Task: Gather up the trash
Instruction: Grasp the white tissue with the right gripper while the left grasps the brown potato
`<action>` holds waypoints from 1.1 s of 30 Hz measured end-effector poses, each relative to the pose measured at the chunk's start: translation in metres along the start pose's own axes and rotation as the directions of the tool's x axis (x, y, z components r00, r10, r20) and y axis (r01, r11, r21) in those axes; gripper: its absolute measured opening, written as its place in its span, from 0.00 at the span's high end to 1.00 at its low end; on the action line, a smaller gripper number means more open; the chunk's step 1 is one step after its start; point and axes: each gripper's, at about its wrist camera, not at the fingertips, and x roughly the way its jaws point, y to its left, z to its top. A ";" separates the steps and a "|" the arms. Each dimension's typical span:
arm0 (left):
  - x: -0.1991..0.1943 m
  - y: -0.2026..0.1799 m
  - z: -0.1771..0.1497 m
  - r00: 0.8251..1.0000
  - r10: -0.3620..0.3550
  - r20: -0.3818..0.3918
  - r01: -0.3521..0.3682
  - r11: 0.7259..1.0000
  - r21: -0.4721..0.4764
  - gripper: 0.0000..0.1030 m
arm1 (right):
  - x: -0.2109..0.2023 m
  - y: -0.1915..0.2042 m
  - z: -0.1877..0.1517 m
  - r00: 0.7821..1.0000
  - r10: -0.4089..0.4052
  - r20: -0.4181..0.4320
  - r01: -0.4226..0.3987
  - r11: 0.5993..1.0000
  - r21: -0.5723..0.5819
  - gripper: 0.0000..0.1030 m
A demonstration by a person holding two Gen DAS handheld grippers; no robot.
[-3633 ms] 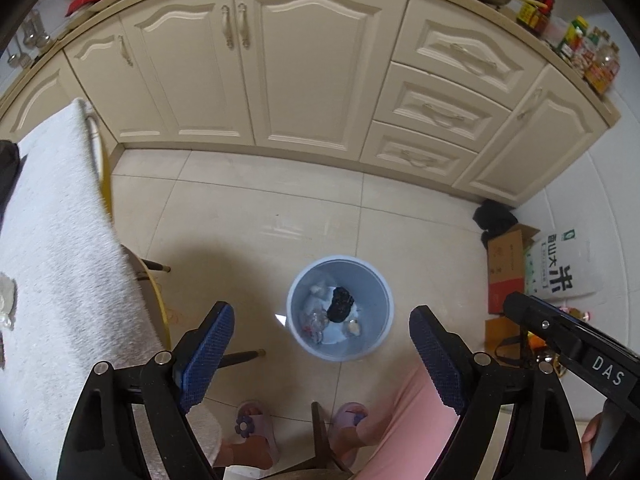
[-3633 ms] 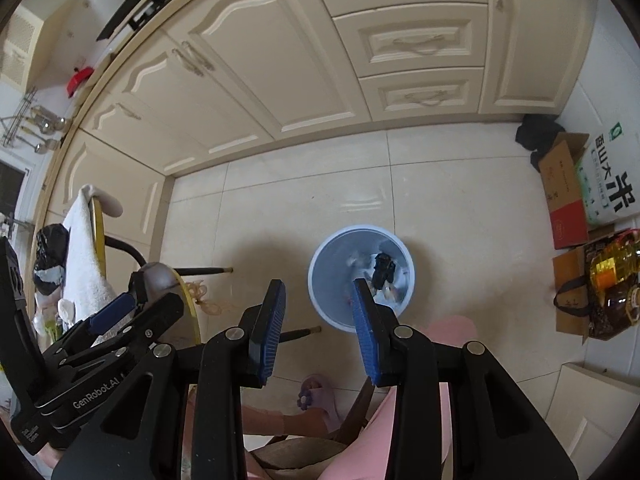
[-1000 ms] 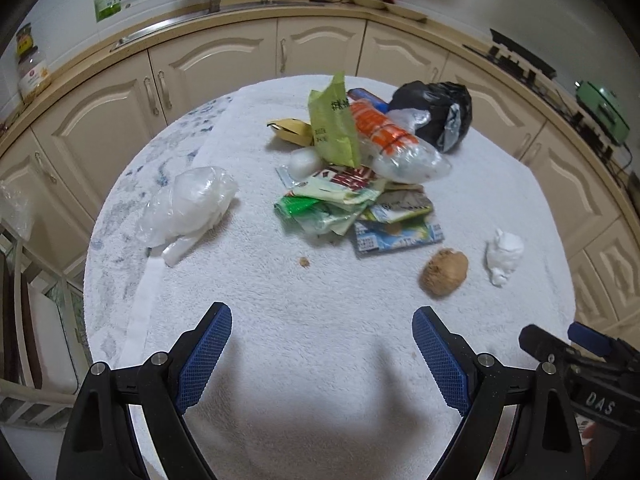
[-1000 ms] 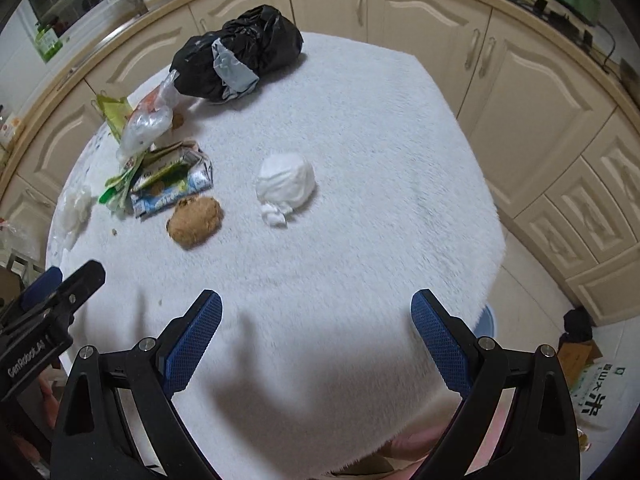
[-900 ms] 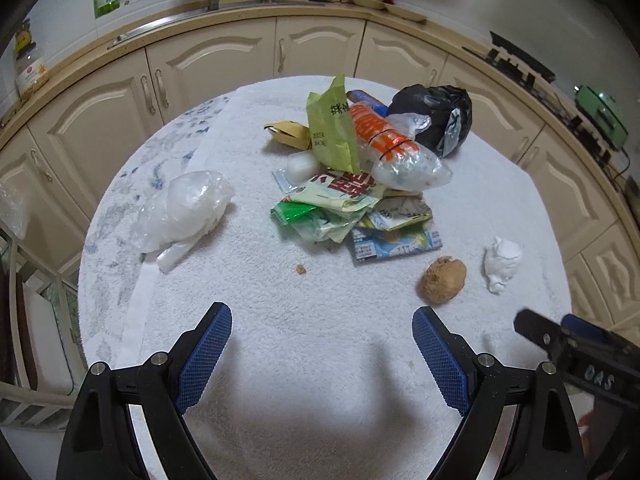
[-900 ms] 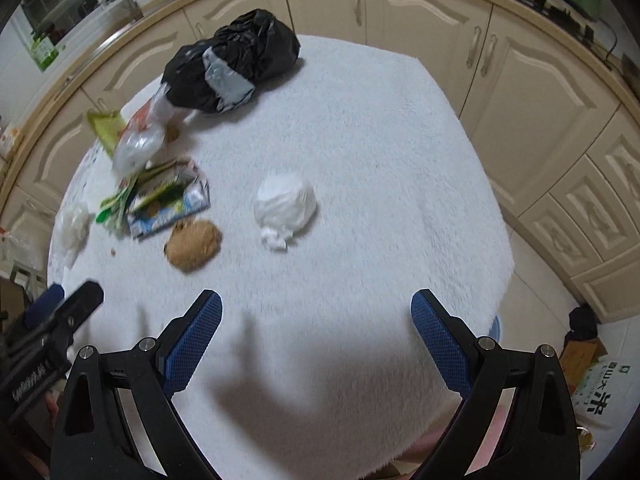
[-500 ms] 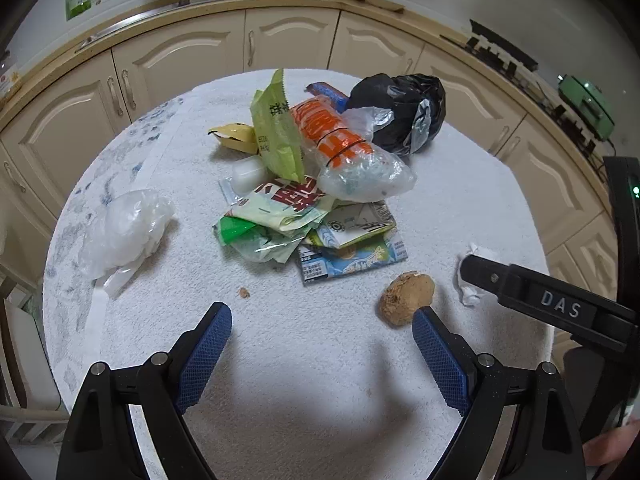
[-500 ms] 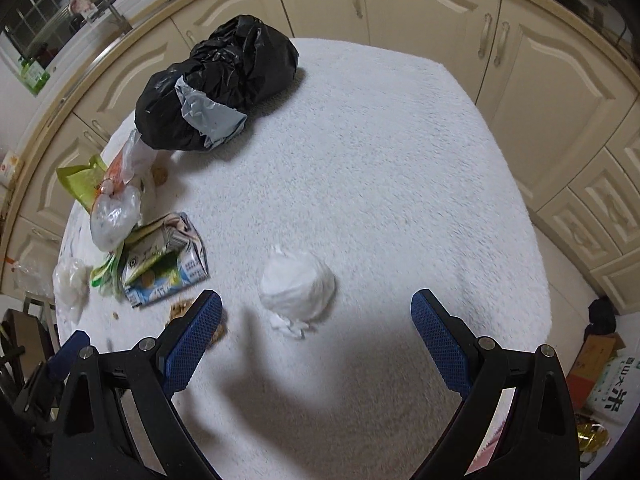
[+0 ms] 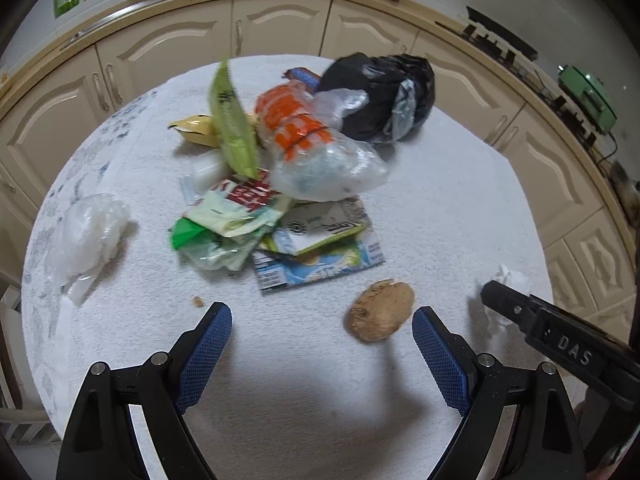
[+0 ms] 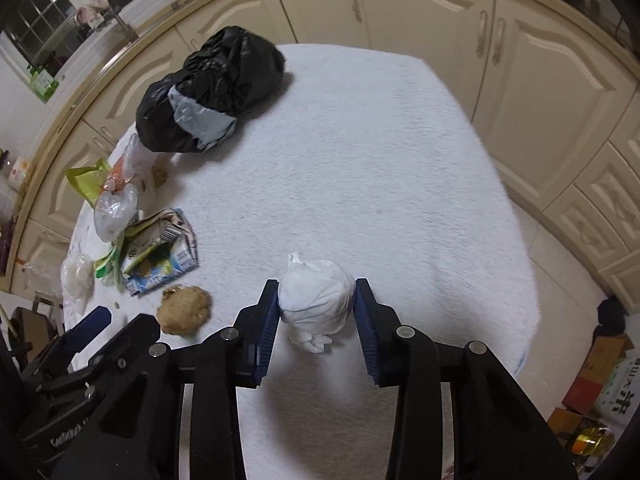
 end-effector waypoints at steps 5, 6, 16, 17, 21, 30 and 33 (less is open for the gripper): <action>0.018 -0.019 0.000 0.998 -0.051 -0.026 0.052 0.998 0.024 0.41 | -0.006 -0.019 -0.006 1.000 -0.012 0.004 0.012 0.999 0.031 0.64; 0.026 -0.022 0.000 0.997 -0.057 -0.049 0.059 0.998 0.029 0.51 | -0.006 -0.023 -0.007 1.000 -0.015 0.003 0.015 0.999 0.038 0.64; 0.023 -0.029 -0.006 1.000 0.003 -0.014 -0.002 0.998 0.057 0.69 | -0.008 -0.034 -0.010 1.000 -0.007 -0.004 0.007 0.999 0.045 0.64; 0.021 -0.030 -0.007 1.000 0.008 -0.010 -0.007 0.998 0.058 0.69 | -0.009 -0.035 -0.010 1.000 -0.002 -0.005 0.003 0.999 0.047 0.64; 0.014 -0.034 -0.009 1.000 0.010 -0.006 -0.010 0.997 0.073 0.69 | -0.013 -0.038 -0.011 1.000 0.019 -0.002 -0.019 0.998 0.054 0.64; 0.004 -0.063 -0.015 1.000 -0.021 -0.003 0.021 0.990 0.140 0.69 | -0.030 -0.057 -0.017 0.999 0.029 0.025 -0.031 0.996 0.088 0.64; 0.002 -0.077 -0.018 0.999 -0.034 -0.002 0.034 0.985 0.171 0.69 | -0.038 -0.070 -0.019 0.999 0.016 0.038 -0.020 0.994 0.109 0.64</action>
